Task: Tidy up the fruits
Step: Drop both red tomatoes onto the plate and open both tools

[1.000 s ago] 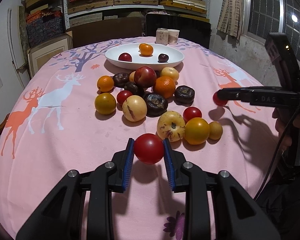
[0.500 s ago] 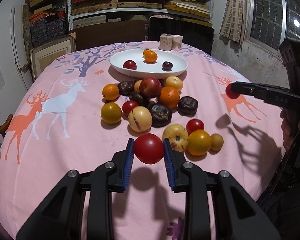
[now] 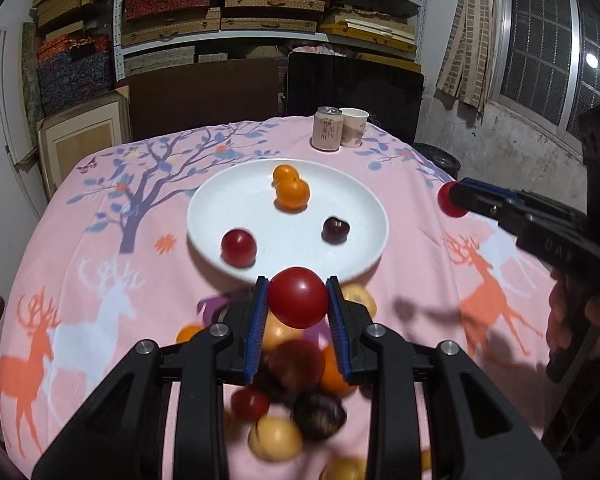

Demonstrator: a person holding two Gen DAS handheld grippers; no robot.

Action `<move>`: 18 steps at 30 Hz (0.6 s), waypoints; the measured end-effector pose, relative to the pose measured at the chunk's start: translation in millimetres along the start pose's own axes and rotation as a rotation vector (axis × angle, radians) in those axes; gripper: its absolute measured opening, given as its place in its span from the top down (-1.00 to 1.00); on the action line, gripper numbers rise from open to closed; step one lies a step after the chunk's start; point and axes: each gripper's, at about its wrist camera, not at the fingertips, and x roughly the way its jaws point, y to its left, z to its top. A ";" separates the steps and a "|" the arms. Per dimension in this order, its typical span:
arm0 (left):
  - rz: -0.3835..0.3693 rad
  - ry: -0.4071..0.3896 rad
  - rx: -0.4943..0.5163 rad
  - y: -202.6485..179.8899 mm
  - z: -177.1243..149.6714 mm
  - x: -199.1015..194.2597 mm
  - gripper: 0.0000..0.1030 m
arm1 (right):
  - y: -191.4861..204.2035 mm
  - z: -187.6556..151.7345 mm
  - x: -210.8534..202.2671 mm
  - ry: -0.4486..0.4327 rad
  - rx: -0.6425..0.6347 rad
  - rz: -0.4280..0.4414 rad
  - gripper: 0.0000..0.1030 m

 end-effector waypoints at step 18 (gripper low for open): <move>0.011 0.083 -0.066 21.7 22.0 62.3 -0.08 | -4.4 4.0 73.1 0.096 0.001 0.028 0.17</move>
